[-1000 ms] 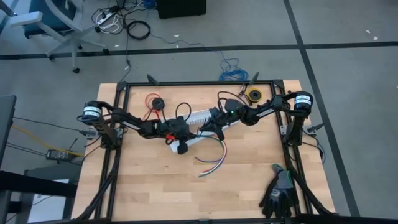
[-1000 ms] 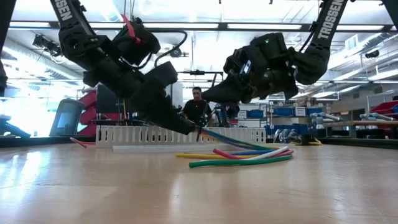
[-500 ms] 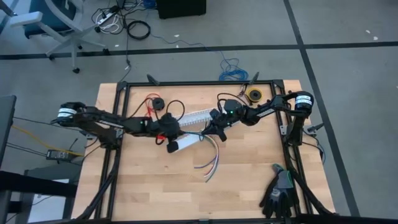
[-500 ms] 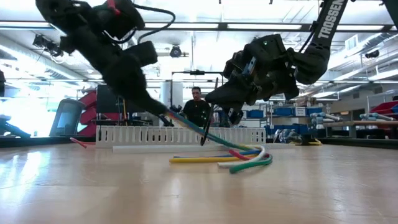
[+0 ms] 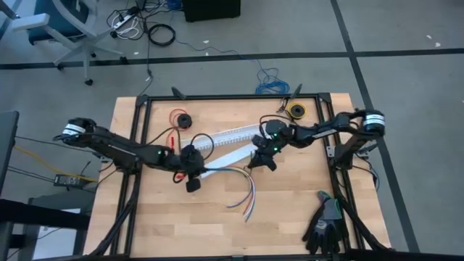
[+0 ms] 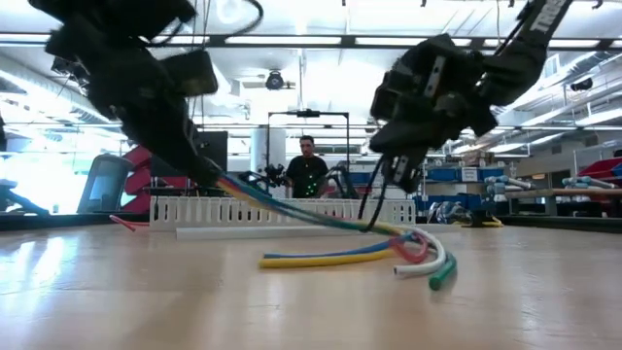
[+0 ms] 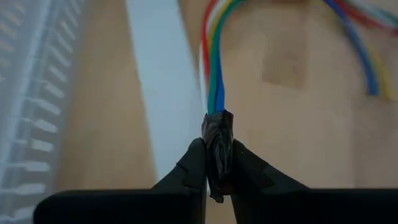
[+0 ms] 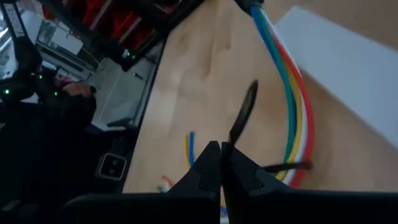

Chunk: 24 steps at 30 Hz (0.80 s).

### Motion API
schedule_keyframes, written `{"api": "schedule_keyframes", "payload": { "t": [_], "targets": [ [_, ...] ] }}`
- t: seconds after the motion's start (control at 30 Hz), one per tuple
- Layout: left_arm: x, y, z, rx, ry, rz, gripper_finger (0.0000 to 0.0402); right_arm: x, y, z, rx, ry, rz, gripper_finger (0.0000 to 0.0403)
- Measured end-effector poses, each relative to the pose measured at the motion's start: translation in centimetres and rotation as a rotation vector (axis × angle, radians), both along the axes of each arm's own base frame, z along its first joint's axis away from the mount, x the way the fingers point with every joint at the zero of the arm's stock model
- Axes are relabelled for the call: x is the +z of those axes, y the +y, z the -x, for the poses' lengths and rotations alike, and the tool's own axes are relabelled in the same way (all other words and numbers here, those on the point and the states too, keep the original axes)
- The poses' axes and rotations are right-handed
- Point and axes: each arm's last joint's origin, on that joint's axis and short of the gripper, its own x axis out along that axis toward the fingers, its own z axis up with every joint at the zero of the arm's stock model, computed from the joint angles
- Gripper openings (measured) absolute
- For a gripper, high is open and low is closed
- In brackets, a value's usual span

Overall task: Ziptie cables
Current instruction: Wrap the cables together using the black zip tie

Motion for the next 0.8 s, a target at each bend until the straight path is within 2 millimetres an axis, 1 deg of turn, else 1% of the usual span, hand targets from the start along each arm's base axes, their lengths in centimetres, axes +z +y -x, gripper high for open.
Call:
{"api": "schedule_keyframes", "payload": {
  "t": [0.17, 0.33, 0.5, 0.7, 0.8],
  "targets": [
    [1.5, -1.6, 0.8, -0.019, -0.086, 0.030, 0.0047, 1.2, 1.0, 1.4, 0.013, 0.023, 0.004, 0.0000],
    [3.2, -2.5, 1.9, 0.029, -0.173, 0.004, 0.0046, 2.2, 2.5, 2.0, 0.047, 0.037, 0.019, 0.0000],
    [2.6, -2.4, 2.7, 0.111, -0.101, -0.008, 0.0046, 2.5, 3.1, 2.2, 0.023, 0.030, 0.073, 0.0000],
    [1.4, -2.6, 2.3, 0.116, -0.046, -0.026, 0.0048, 2.3, 2.9, 2.0, -0.031, 0.031, 0.120, 0.0000],
    [0.5, -2.7, 1.9, 0.116, -0.010, -0.042, 0.0076, 2.5, 2.9, 1.9, -0.039, 0.013, 0.127, 0.0000]
  ]
}}
